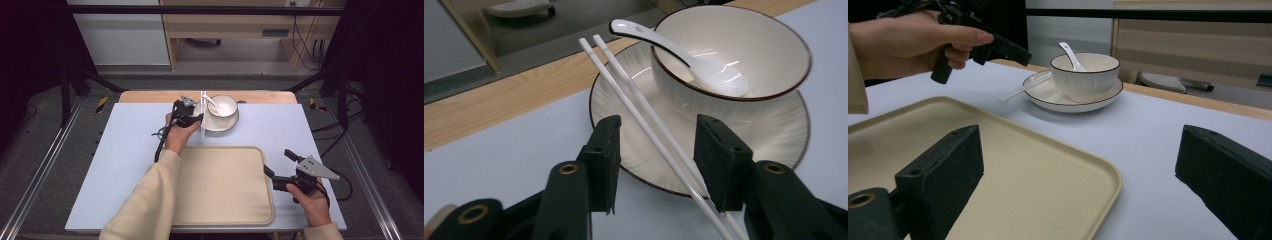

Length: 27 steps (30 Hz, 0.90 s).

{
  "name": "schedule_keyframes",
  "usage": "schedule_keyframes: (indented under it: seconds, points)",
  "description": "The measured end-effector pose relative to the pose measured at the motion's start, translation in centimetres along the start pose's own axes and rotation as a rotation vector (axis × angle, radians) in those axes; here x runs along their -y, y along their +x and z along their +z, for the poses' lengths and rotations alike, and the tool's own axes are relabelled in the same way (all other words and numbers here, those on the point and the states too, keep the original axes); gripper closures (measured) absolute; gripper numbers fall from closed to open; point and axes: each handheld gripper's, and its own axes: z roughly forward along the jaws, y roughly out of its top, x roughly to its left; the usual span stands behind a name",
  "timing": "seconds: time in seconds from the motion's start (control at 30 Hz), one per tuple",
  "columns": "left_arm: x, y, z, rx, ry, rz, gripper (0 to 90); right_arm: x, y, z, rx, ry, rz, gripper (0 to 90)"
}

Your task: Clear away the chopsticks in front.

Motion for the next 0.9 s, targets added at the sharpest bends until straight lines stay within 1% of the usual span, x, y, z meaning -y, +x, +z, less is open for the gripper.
schedule_keyframes:
  seconds: [0.03, 0.1, 0.13, 0.17, 0.23, 0.3, 0.37, 0.4, 0.43, 0.47, 0.5, 0.57, 0.63, 0.67, 0.7, 0.8, 0.87, 0.9]
  points:
    - [0.1, 0.0, 0.3, -0.003, 0.01, -0.011, 56.1, 0.0, 0.0, 0.0, 0.0, 0.0, 0.01, 5.5]
    - [0.2, -0.1, 0.9, -0.005, 0.009, -0.025, 58.2, 0.0, -0.2, -0.1, 0.004, 0.0, 0.015, 5.6]
    - [0.2, -0.1, 0.9, -0.005, 0.009, -0.025, 59.7, 0.0, -0.2, -0.1, 0.004, 0.0, 0.015, 5.6]
    - [0.4, -0.3, 1.4, -0.004, 0.015, -0.024, 60.6, 0.1, -0.3, -0.1, 0.003, 0.0, 0.019, 5.6]
    - [0.5, -0.5, 1.7, -0.02, 0.027, -0.018, 61.7, 0.1, -0.3, -0.2, 0.005, 0.004, 0.023, 5.6]
    - [0.6, -0.6, 2.0, -0.014, 0.027, -0.024, 64.0, 0.1, -0.4, -0.2, 0.003, 0.005, 0.022, 5.6]
    - [0.7, -0.7, 2.3, -0.024, 0.038, -0.017, 65.6, 0.1, -0.3, -0.1, 0.003, 0.006, 0.023, 5.6]
    - [0.8, -0.7, 2.4, -0.03, 0.044, -0.02, 66.3, 0.1, -0.3, -0.1, 0.003, 0.006, 0.023, 5.6]
    - [0.9, -0.7, 2.5, -0.029, 0.049, -0.031, 67.2, 0.1, -0.3, -0.1, 0.004, 0.005, 0.024, 5.6]
    - [0.9, -0.7, 2.5, -0.029, 0.049, -0.031, 67.8, 0.1, -0.3, -0.1, 0.004, 0.005, 0.024, 5.6]
    - [1.0, -0.7, 2.8, -0.024, 0.05, -0.039, 68.4, 0.0, -0.3, -0.2, 0.001, 0.004, 0.024, 5.6]
    - [1.1, -0.9, 3.0, -0.025, 0.054, -0.033, 69.9, 0.0, -0.3, -0.2, 0.002, 0.007, 0.025, 5.7]
    - [1.2, -0.9, 3.2, -0.025, 0.057, -0.046, 71.3, 0.1, -0.4, -0.2, 0.002, 0.006, 0.025, 5.8]
    - [1.2, -0.9, 3.2, -0.025, 0.057, -0.046, 72.0, 0.1, -0.4, -0.2, 0.002, 0.006, 0.027, 5.8]
    - [1.4, -1.0, 3.4, -0.031, 0.063, -0.061, 73.0, 0.1, -0.4, -0.2, 0.003, 0.006, 0.027, 5.8]
    - [1.4, -1.1, 3.6, -0.042, 0.062, -0.087, 75.3, 0.1, -0.4, -0.2, 0.002, 0.006, 0.027, 5.9]
    - [1.4, -1.1, 3.6, -0.046, 0.06, -0.092, 76.2, 0.1, -0.4, -0.2, 0.001, 0.006, 0.028, 5.9]
    - [1.4, -1.2, 3.7, -0.055, 0.06, -0.095, 76.9, 0.1, -0.4, -0.2, 0.001, 0.005, 0.028, 6.0]
